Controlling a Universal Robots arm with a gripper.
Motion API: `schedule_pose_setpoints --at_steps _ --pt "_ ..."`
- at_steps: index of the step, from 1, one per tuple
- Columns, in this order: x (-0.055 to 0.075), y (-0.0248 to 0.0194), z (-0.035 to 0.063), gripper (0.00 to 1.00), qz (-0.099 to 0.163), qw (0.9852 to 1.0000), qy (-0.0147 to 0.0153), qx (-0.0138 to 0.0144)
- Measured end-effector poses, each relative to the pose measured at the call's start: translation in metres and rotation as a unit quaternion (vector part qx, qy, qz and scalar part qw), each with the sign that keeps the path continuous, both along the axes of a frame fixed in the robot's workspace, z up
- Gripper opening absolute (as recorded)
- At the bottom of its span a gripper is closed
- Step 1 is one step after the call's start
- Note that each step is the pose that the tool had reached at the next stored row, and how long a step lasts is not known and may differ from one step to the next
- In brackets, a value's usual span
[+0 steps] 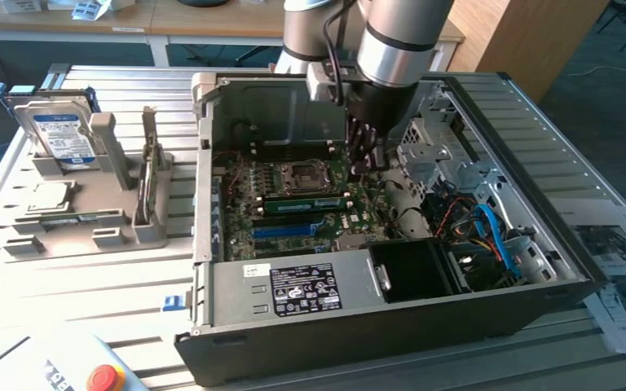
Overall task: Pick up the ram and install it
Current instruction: 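Press down the ram until it locks into place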
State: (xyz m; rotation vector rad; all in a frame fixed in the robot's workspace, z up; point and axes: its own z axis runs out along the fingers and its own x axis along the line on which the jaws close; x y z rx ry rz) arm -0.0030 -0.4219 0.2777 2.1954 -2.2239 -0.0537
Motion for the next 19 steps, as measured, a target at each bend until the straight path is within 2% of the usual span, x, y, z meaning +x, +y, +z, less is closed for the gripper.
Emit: schedule_pose_setpoints --at_steps 15,19 --pt "0.0 0.0 -0.014 0.1 0.0 1.0 0.0 0.0" --pt "0.0 0.0 -0.0145 0.1 0.0 1.0 0.0 -0.0001"
